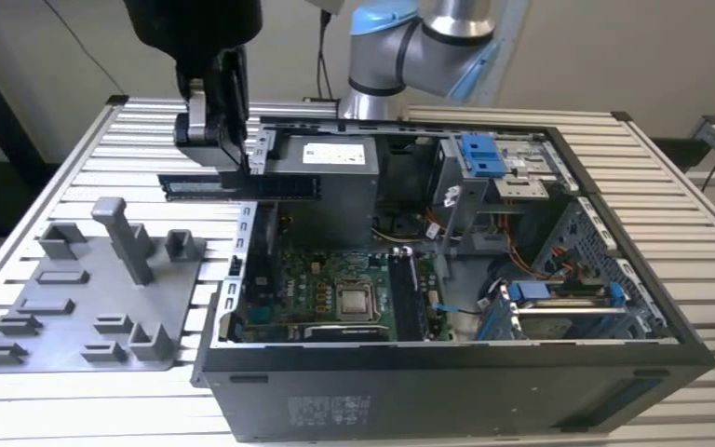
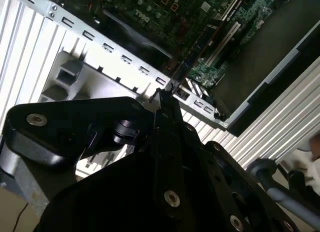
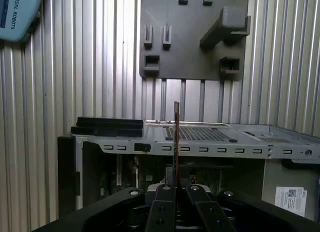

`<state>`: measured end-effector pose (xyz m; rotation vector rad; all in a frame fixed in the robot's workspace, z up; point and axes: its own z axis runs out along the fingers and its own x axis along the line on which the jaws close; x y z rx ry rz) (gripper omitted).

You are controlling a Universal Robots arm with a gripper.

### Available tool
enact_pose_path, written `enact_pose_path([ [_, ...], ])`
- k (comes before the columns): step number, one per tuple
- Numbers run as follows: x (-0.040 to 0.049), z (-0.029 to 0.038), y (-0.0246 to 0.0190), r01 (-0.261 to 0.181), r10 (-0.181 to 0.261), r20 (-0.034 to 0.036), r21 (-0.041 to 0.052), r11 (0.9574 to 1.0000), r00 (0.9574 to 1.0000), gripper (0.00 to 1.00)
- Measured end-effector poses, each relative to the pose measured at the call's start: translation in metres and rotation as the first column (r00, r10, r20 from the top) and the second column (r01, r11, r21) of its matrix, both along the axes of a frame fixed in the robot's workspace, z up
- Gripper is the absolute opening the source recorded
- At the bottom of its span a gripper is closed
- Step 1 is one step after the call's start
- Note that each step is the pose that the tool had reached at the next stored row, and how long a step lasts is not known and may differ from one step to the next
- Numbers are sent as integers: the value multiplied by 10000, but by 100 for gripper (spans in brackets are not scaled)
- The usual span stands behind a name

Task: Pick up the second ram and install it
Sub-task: 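Pick up the second ram and move it above second insertion slot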

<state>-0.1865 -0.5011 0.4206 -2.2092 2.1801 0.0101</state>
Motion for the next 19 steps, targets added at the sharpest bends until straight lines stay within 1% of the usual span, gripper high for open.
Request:
enact_pose_path([
  [19, 433, 0, 0, 0, 0, 0, 0, 10000, 10000, 14],
])
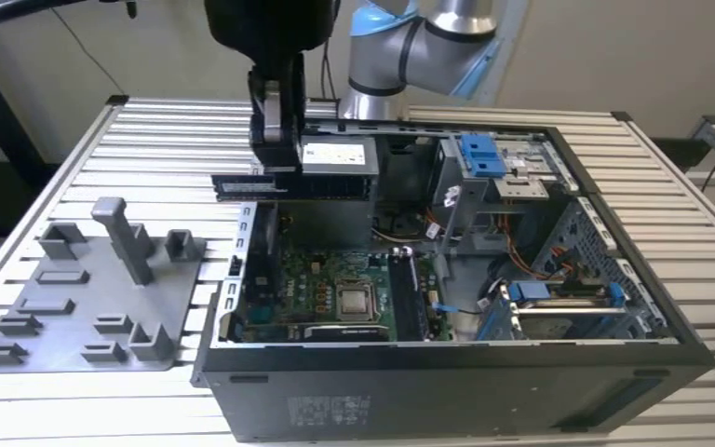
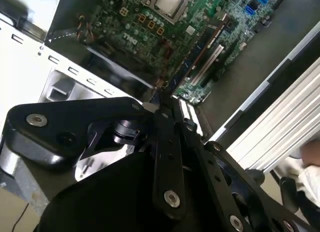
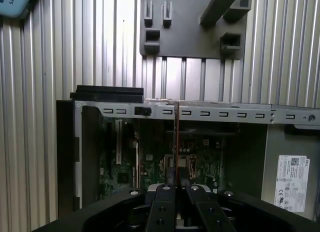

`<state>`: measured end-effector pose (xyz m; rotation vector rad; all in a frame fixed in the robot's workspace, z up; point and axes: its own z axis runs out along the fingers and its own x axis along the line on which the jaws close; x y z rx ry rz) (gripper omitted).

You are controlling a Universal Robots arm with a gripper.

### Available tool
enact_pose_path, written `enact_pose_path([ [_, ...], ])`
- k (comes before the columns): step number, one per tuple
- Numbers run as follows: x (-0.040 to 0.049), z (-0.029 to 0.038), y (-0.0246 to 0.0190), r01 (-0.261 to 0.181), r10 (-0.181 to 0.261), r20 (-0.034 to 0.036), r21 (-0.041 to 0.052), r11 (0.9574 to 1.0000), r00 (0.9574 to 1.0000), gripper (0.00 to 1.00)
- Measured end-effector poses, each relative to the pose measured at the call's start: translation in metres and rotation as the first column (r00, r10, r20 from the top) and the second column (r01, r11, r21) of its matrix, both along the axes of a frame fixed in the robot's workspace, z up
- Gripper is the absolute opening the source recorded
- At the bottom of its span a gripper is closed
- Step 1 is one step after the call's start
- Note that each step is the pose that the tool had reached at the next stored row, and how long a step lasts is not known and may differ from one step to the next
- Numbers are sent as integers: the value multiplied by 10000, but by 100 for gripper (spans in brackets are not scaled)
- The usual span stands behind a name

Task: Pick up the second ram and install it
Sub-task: 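Pick up the second ram and move it above second insertion slot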

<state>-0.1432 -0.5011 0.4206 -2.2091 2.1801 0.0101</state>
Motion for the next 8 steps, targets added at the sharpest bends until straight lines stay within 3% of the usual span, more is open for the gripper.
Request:
enact_pose_path([
  [8, 172, 0, 0, 0, 0, 0, 1, 10000, 10000, 14],
])
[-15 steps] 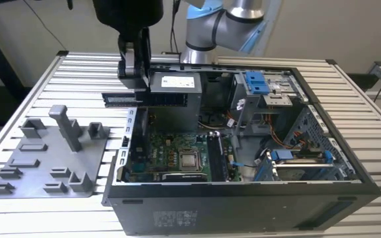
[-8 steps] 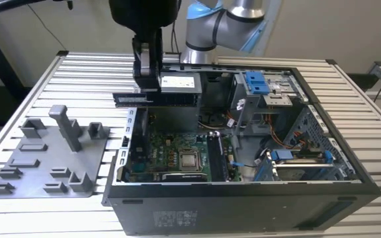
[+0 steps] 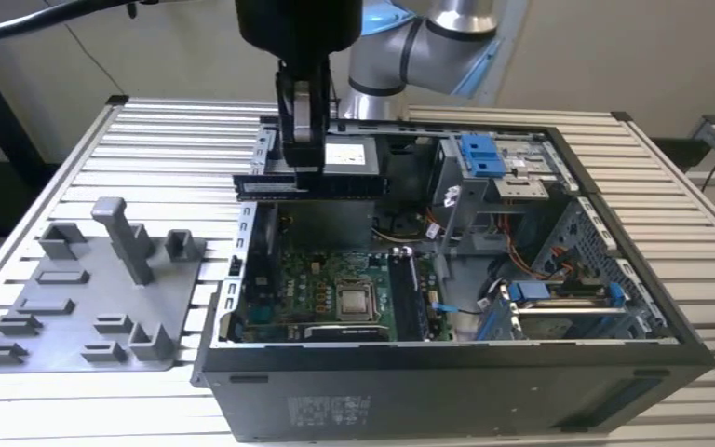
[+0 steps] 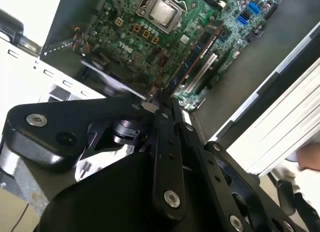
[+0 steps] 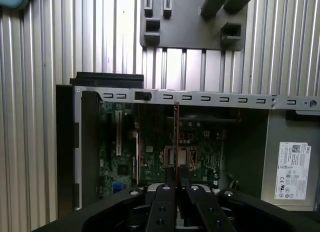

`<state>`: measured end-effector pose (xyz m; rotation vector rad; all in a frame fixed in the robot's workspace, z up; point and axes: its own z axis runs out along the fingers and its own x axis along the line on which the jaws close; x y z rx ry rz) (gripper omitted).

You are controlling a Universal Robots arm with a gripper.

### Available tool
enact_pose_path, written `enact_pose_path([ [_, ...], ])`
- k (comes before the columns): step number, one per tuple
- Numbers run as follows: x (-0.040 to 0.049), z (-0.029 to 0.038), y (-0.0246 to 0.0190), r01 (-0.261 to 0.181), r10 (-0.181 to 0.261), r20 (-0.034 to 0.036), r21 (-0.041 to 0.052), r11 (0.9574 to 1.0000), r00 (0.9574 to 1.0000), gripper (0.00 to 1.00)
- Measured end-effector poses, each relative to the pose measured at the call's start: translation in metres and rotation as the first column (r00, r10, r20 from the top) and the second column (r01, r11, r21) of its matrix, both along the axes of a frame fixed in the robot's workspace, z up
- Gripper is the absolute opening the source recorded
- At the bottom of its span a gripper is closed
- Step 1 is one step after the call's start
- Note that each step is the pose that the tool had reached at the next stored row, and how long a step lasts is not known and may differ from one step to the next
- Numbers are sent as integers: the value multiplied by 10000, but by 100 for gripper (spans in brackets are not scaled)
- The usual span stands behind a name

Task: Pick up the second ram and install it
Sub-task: 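Pick up the second ram and move it above second insertion slot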

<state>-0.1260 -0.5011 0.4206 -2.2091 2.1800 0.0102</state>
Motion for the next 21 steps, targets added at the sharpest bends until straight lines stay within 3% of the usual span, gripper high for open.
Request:
enact_pose_path([
  [21, 456, 0, 0, -1, 1, 0, -1, 10000, 10000, 14],
])
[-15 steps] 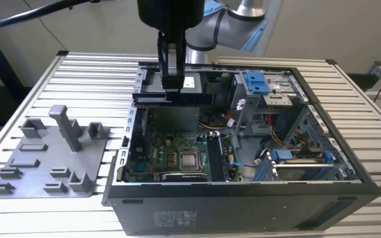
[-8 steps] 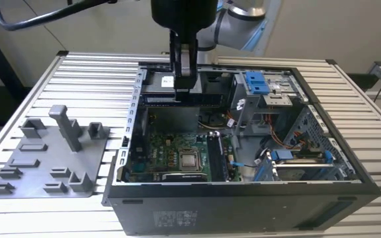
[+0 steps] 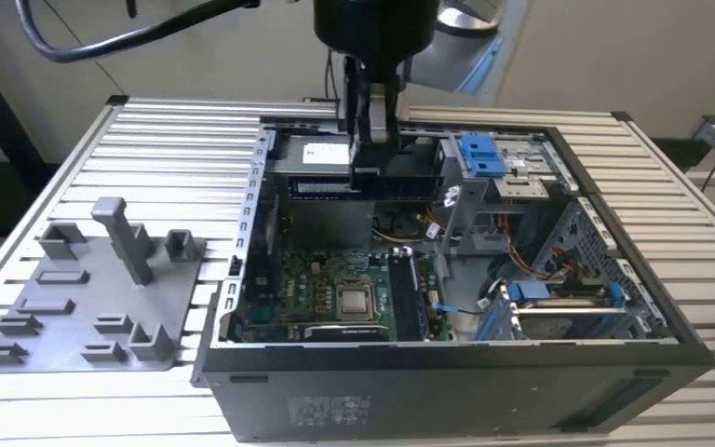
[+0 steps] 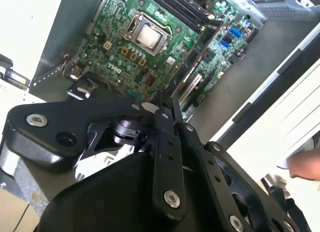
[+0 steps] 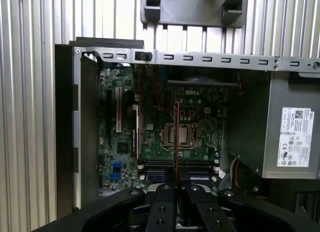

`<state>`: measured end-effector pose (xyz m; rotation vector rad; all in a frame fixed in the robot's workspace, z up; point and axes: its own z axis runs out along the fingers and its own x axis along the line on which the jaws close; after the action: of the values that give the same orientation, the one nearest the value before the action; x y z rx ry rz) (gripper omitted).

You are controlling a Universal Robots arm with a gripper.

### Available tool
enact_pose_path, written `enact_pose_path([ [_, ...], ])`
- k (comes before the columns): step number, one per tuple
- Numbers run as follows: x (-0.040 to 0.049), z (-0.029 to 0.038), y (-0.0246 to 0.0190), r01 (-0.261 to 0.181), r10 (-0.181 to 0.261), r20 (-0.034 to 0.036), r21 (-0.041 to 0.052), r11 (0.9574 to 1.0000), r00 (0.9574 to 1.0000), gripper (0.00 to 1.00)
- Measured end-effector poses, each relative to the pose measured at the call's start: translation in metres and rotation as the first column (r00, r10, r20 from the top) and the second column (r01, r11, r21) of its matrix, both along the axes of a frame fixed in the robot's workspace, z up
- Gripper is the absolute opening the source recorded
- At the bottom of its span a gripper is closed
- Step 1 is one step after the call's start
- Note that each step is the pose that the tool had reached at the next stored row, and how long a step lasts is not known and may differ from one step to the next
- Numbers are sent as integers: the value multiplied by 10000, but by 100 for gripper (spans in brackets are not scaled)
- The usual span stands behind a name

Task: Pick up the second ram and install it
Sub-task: 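Pick up the second ram and move it above second insertion slot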

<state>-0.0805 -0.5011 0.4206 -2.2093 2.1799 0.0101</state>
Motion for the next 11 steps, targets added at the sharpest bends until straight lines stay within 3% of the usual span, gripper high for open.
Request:
enact_pose_path([
  [11, 259, 0, 0, 1, -1, 0, 1, 10000, 10000, 14],
])
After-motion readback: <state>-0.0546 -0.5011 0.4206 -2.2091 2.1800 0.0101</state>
